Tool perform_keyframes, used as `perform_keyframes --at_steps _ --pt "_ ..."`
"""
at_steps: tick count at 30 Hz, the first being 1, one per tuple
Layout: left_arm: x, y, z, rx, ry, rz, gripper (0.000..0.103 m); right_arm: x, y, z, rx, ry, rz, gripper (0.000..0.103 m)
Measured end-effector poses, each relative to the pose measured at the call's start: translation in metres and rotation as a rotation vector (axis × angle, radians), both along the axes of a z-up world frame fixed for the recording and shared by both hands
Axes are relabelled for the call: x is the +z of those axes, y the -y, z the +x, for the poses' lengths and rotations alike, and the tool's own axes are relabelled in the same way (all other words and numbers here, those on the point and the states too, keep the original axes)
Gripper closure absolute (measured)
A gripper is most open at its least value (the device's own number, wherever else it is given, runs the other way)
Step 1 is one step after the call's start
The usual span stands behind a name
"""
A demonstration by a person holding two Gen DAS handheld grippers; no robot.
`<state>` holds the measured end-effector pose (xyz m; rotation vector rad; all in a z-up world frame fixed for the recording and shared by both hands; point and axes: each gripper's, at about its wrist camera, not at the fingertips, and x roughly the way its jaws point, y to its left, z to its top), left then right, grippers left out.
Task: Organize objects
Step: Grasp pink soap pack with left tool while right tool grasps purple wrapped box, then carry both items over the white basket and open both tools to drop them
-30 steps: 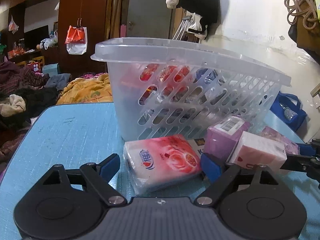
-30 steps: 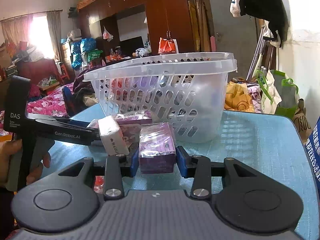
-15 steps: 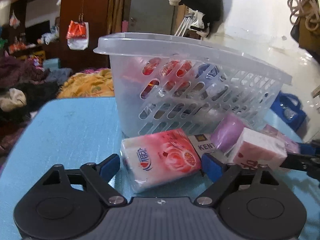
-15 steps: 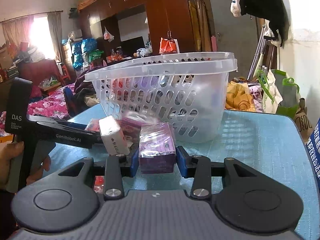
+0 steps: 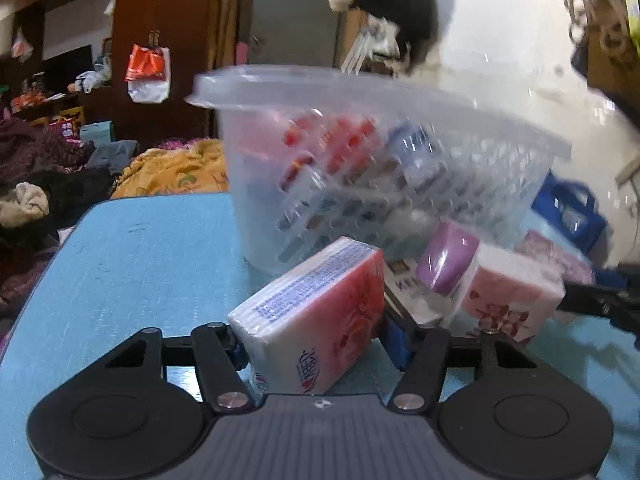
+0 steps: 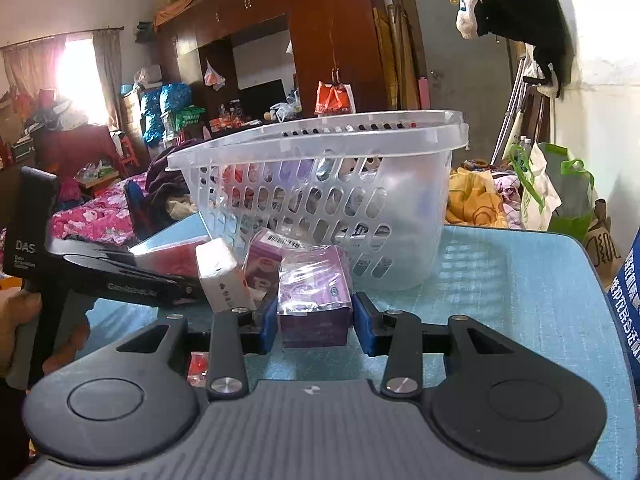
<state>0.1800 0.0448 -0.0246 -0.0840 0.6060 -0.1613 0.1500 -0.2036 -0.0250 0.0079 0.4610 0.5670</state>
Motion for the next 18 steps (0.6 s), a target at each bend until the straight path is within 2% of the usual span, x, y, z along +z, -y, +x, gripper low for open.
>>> perform_keyframes --at_steps 10,14,18 --pt "0.028 -0.008 -0.031 -0.001 0.118 -0.04 0.038 0.016 0.009 -0.023 -0.013 0.097 0.046 0.06" --pt "0.058 -0.013 -0.04 -0.011 0.186 -0.082 0.038 0.045 0.009 -0.042 -0.019 0.177 0.061 0.06" --pt "0.104 -0.007 -0.021 -0.018 0.225 -0.094 0.038 0.083 0.0 -0.03 -0.033 0.236 0.061 0.06"
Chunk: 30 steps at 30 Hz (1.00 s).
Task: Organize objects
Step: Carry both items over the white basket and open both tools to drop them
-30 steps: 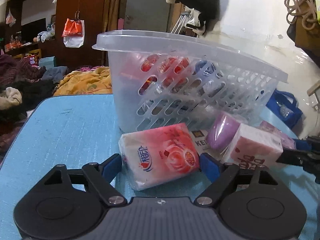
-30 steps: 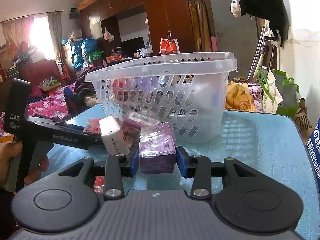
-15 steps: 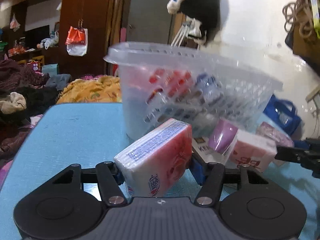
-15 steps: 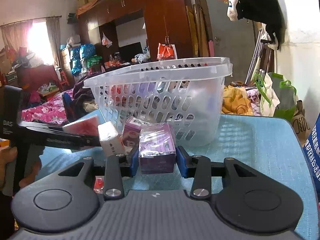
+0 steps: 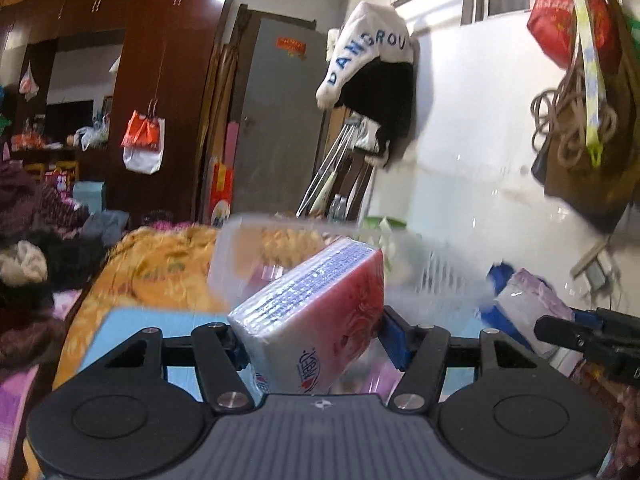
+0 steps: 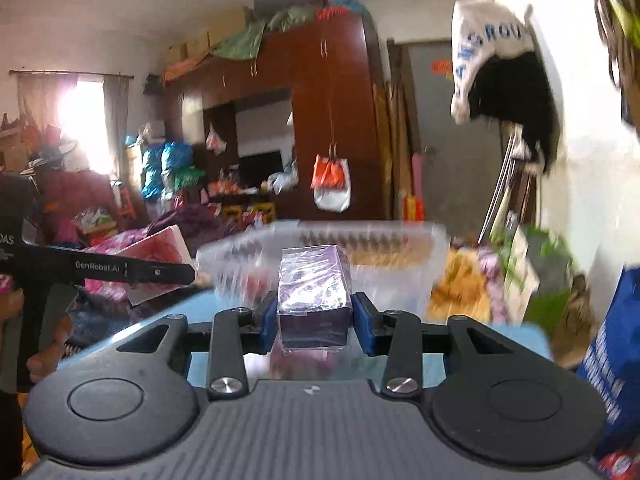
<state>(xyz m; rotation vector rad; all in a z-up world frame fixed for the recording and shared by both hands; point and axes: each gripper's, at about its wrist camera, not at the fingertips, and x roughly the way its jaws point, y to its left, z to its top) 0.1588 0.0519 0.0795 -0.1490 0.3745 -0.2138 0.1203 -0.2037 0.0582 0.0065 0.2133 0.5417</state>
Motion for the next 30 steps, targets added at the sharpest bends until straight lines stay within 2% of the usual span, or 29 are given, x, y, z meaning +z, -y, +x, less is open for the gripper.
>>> perform_keyframes --at_steps 3,5,7,9,13,14,15,16,17,18,20,24,27,30 --pt "0.03 0.01 0.033 -0.004 -0.018 0.015 0.038 0.028 -0.008 0.031 0.054 -0.026 0.062 0.06" --pt "0.039 0.018 0.059 0.012 -0.05 0.032 0.038 0.039 -0.024 0.047 0.001 0.017 -0.006 0.06" --pt "0.041 0.021 0.083 0.022 -0.093 0.03 0.038 0.042 -0.037 0.066 -0.061 0.016 -0.074 0.06" --pt "0.038 0.026 0.102 0.041 -0.119 0.032 0.038 0.041 -0.04 0.088 -0.057 -0.037 -0.065 0.06" --pt "0.026 0.028 0.122 0.083 -0.127 0.033 0.033 0.033 -0.044 0.109 -0.059 -0.051 -0.093 0.059" --pt "0.023 0.029 0.125 0.098 -0.12 0.039 0.03 0.03 -0.045 0.113 -0.052 -0.064 -0.094 0.056" --pt "0.019 0.029 0.129 0.109 -0.125 0.046 0.021 0.028 -0.043 0.113 -0.052 -0.067 -0.083 0.051" --pt "0.015 0.028 0.132 0.114 -0.144 0.055 0.018 0.026 -0.04 0.11 -0.064 -0.057 -0.07 0.032" --pt "0.013 0.027 0.132 0.111 -0.156 0.053 0.018 0.024 -0.035 0.101 -0.081 -0.034 -0.053 0.009" --pt "0.01 0.025 0.129 0.094 -0.157 0.048 0.018 0.024 -0.032 0.09 -0.091 -0.011 -0.043 0.0" --pt "0.012 0.025 0.12 0.091 -0.127 0.056 0.018 0.022 -0.027 0.08 -0.068 -0.007 -0.032 0.0" --pt "0.014 0.03 0.09 0.069 -0.076 0.095 0.018 0.007 -0.022 0.069 -0.069 -0.091 -0.02 0.0" --pt "0.009 0.032 0.056 0.07 -0.01 0.131 0.014 -0.019 -0.015 0.048 -0.023 -0.119 -0.013 0.0" --pt "-0.008 0.03 0.027 0.047 0.007 0.103 0.013 -0.051 -0.008 0.023 0.01 -0.165 -0.004 0.0"
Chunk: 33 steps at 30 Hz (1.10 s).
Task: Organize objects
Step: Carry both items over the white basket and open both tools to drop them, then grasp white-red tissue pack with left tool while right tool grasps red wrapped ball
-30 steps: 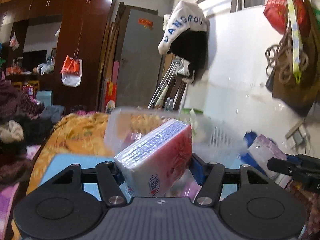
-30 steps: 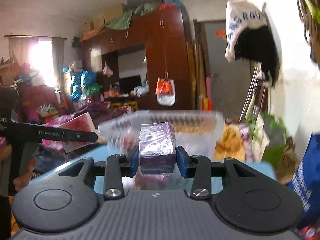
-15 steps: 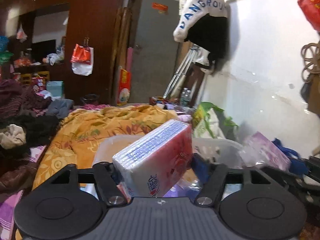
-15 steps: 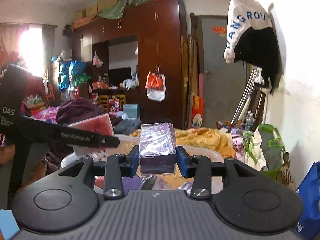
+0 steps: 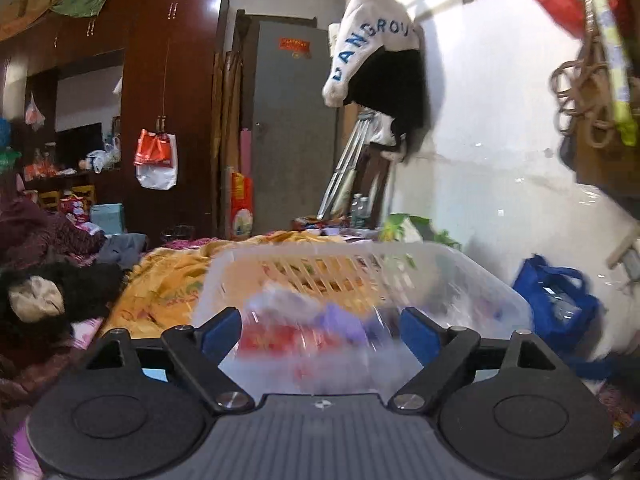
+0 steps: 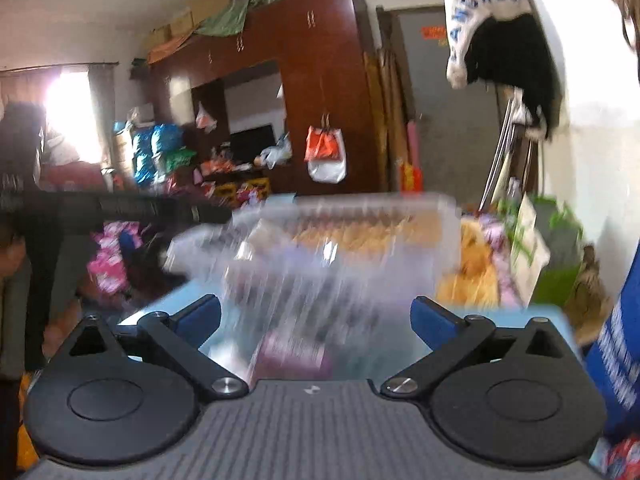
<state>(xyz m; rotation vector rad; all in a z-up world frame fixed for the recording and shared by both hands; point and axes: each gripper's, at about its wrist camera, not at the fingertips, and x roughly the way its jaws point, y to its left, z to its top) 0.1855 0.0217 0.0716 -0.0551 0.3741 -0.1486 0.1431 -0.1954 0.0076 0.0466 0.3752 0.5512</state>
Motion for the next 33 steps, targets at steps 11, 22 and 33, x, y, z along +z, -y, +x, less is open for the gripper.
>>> perform_keyframes --at_steps 11,22,33 --pt "-0.061 0.016 -0.03 -0.125 -0.07 0.0 0.012 -0.034 -0.04 -0.018 0.182 -0.09 -0.151 0.003" --pt "-0.071 0.046 -0.036 -0.183 -0.079 0.013 0.013 -0.048 -0.05 -0.029 0.198 -0.099 -0.217 0.031" --pt "-0.081 0.031 -0.039 -0.159 -0.081 -0.032 0.048 -0.051 -0.046 -0.031 0.201 -0.097 -0.189 0.057"
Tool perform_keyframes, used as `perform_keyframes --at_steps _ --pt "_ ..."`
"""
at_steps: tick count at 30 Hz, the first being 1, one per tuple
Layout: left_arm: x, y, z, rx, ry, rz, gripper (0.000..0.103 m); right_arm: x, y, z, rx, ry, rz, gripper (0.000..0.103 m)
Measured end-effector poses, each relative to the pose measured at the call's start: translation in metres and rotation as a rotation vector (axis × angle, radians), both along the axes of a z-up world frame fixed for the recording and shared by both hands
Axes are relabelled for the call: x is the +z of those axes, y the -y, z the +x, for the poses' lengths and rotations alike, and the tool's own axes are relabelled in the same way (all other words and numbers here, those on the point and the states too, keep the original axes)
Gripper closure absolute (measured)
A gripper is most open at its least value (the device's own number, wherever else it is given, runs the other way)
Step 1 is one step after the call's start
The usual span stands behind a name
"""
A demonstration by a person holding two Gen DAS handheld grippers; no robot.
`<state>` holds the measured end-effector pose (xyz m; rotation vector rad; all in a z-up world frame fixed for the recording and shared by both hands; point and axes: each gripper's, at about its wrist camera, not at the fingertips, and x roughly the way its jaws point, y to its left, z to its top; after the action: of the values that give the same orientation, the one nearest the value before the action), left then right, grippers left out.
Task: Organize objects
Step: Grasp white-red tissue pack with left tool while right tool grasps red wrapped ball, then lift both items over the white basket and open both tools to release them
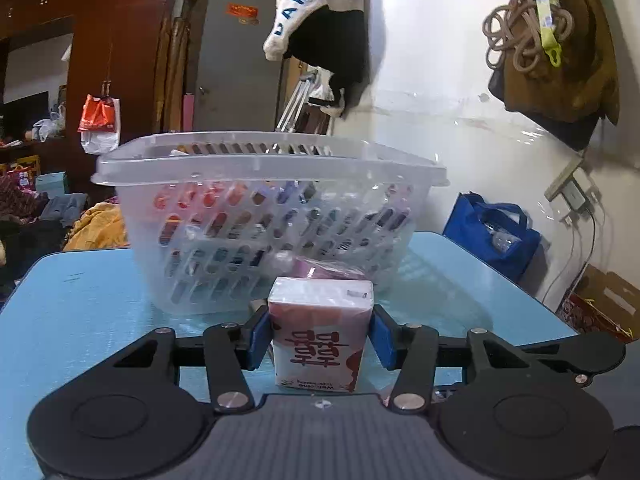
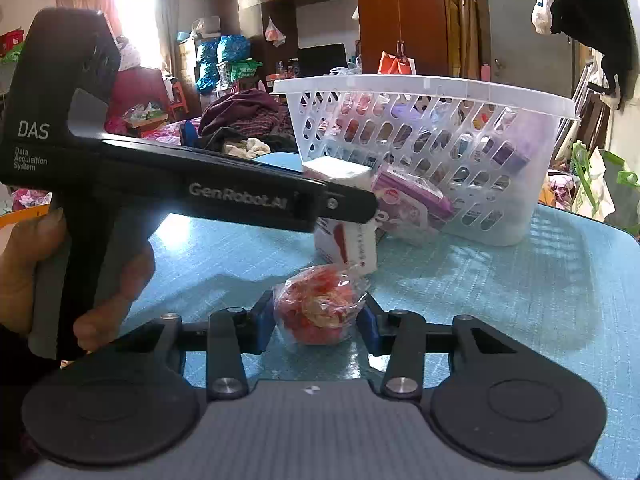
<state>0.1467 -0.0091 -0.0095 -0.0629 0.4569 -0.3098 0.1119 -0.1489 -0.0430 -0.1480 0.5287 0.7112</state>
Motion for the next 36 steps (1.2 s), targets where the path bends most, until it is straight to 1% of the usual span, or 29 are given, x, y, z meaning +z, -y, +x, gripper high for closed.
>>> perform_keyframes --at_steps 5,16,23,26,29,31,35,36 --pt "0.004 -0.012 -0.007 0.007 0.022 -0.034 0.048 0.001 0.003 -0.003 -0.001 0.027 0.02 0.057" --pt "0.008 -0.042 -0.015 0.039 0.037 -0.098 0.048 0.003 0.009 -0.009 0.001 0.07 0.059 0.057" --pt "0.016 -0.051 -0.022 0.051 0.064 -0.12 0.048 0.007 0.03 -0.01 -0.037 0.079 0.114 0.057" --pt "0.03 -0.057 -0.024 0.041 0.092 -0.144 0.048 0.022 0.039 -0.012 -0.058 0.126 0.142 0.057" --pt "0.054 -0.062 -0.022 0.028 0.132 -0.182 0.048 0.044 0.04 -0.012 -0.082 0.194 0.15 0.057" --pt "0.072 -0.062 -0.014 0.023 0.144 -0.19 0.048 0.06 0.039 -0.006 -0.087 0.236 0.145 0.057" --pt "0.111 -0.063 0.015 0.035 0.15 -0.231 0.048 0.104 0.034 0.026 -0.123 0.341 0.14 0.057" --pt "0.12 -0.063 0.027 0.051 0.144 -0.237 0.048 0.112 0.032 0.038 -0.134 0.345 0.14 0.057"
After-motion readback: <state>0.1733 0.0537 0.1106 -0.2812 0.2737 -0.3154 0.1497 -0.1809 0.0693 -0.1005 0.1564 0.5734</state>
